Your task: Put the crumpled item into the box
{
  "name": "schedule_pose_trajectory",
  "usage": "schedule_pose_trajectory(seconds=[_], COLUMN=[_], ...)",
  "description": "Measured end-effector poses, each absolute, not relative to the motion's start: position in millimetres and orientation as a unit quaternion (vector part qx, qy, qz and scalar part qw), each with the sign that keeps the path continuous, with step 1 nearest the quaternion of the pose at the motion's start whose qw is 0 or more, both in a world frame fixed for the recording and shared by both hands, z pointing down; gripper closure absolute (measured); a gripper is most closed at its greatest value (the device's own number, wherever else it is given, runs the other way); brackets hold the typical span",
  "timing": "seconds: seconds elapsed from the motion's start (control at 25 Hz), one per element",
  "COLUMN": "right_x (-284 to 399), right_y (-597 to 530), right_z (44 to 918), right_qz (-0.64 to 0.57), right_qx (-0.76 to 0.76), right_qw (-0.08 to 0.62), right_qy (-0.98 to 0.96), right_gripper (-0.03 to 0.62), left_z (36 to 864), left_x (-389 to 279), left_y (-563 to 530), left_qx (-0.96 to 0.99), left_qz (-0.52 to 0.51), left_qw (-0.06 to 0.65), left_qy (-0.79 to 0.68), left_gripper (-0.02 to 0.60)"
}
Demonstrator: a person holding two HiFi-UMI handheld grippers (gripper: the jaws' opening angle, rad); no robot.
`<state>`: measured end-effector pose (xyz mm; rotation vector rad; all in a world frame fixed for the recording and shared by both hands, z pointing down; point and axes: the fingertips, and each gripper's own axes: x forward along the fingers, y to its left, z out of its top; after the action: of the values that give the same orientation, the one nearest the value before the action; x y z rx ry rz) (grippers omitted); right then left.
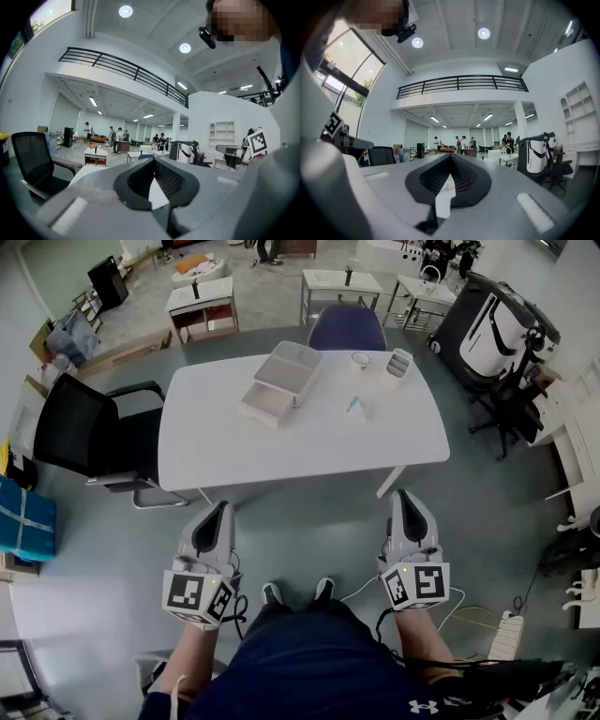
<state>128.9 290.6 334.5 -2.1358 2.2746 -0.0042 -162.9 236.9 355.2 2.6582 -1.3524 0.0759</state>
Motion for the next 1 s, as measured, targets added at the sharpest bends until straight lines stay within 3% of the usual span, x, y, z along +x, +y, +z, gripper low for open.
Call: schedule_pose_trajectory(seconds=[1.0], right_x=[234.3], right_y=[306.7], right_z=[346.0], right_qz=[0.006], right_qx=[-0.658], right_qw=[0.04], right_qy=[0.752], right_gripper=[0.591], left_z=[361.5], left_x=[-55.9], left_y=[270.6], left_qx=[0.873], left_qz=[0.047], left_qw=[0.07], left_qy=[-0.481], left_gripper=[0.58])
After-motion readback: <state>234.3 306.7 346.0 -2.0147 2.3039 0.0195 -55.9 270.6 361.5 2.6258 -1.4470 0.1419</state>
